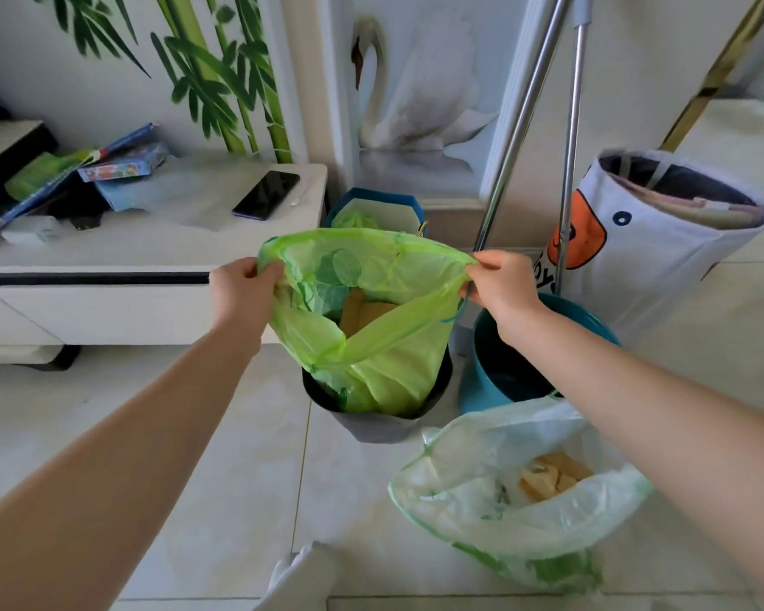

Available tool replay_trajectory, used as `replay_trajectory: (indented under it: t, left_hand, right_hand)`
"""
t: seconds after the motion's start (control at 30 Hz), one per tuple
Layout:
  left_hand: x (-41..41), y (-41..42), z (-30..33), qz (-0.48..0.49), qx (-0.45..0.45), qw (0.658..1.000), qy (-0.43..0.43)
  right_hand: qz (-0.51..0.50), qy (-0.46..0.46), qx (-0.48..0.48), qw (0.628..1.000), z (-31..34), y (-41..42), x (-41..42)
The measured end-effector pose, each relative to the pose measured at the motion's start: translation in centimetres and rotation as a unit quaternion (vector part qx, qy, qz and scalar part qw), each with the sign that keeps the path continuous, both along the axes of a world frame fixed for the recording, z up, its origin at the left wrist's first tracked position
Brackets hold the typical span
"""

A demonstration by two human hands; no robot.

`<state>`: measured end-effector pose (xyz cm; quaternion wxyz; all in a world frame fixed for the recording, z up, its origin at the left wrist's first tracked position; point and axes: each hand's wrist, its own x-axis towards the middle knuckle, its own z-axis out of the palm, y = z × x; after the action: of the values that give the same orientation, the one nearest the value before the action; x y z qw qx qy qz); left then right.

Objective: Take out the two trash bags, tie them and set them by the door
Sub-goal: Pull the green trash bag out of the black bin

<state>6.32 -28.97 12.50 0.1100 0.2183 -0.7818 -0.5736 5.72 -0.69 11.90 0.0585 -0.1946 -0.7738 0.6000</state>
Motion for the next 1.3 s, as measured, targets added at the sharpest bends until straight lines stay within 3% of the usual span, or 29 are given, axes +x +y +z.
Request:
replay_trajectory:
  t: [0.37,0.7,1.07,1.2,1.3]
  left_hand:
    - [5.0,0.6,11.0,0.013,0.012,0.995,0.098]
    - [11.7,-0.9,18.3,0.018,-0.027,0.987,0.158]
    - [19.9,-4.5,17.5,-0.027,-0.023,0.992,0.119]
    - [22.2,-7.2,14.2,-0.038,0.026,0.998,0.034]
    - [23.6,-8.3,10.0,-0.051,0.005,0.998,-0.032]
  right_hand:
    - [-0.002,0.118,-0.038,0.992,11.9,-0.3,4.9]
    - [0.016,0.185,-0.060,0.981,18.8,-0.5,11.4]
    - [0.104,0.114,-0.020,0.988,16.8,-1.6,17.5]
    - [0.100,0.042,0.027,0.994,13.1,-1.5,19.6]
    - [0.110,-0.019,0.076,0.991,9.5,-1.0,21.4]
